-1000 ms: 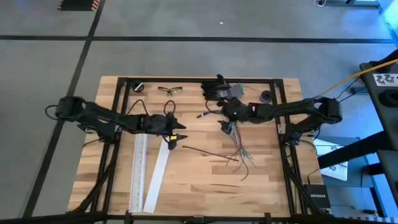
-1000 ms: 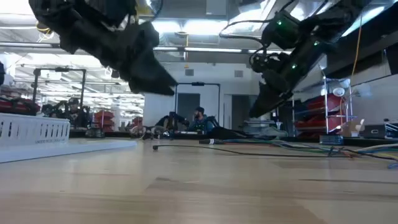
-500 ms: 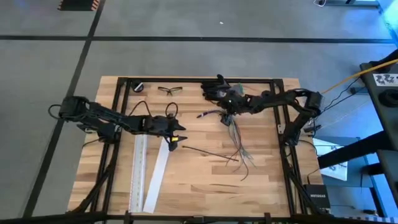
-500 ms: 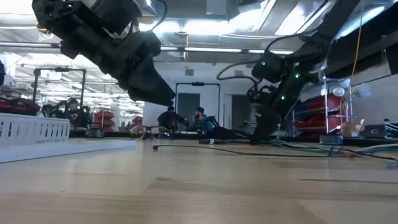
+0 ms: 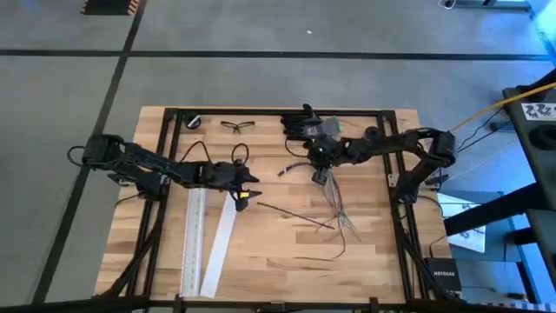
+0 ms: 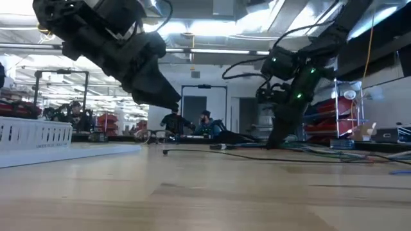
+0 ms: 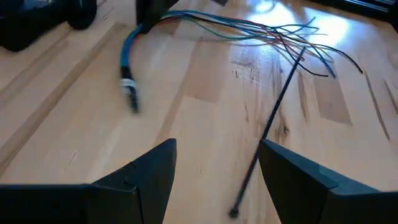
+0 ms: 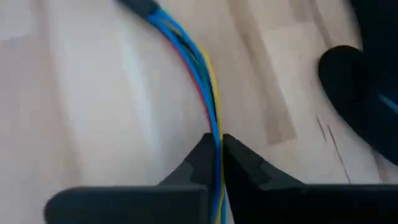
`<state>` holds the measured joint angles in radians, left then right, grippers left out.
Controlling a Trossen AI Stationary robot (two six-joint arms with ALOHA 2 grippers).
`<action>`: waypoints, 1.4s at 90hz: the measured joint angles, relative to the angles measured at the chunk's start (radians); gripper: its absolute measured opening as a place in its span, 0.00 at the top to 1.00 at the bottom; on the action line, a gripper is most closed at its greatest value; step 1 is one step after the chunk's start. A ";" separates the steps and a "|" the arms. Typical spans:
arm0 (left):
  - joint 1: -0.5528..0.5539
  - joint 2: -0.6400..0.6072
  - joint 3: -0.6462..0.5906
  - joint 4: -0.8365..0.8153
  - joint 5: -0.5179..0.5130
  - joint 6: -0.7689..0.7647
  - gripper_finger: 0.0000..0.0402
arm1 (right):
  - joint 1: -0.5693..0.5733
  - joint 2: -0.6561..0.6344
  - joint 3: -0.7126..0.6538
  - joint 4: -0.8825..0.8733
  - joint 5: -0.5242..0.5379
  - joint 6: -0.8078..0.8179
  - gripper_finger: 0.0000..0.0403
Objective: Ziptie cables
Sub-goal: Wrap the black zip tie around the cable wires to form a loop
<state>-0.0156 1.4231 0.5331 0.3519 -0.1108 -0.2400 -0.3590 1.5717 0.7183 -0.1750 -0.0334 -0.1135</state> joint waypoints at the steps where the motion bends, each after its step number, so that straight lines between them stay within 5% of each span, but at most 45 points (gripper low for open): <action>1: 0.000 0.000 0.000 0.000 0.000 -0.003 0.47 | 0.002 -0.009 0.004 -0.010 -0.001 -0.002 0.99; 32: 0.000 -0.060 0.001 -0.002 0.000 -0.014 0.47 | 0.008 -0.339 0.048 -0.206 -0.081 -0.071 1.00; 53: 0.000 -0.095 0.001 -0.010 0.000 -0.014 0.47 | 0.101 -0.412 0.049 -0.219 -0.190 -0.070 1.00; 83: 0.000 -0.094 0.002 0.000 0.000 -0.017 0.47 | 0.349 -0.245 0.050 0.030 -0.184 -0.077 1.00; 126: 0.000 -0.094 0.002 -0.005 0.000 -0.021 0.47 | 0.481 0.097 0.049 0.295 -0.157 -0.127 1.00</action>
<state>-0.0154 1.3293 0.5350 0.3468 -0.1108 -0.2615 0.1223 1.6688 0.7677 0.1197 -0.1907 -0.2409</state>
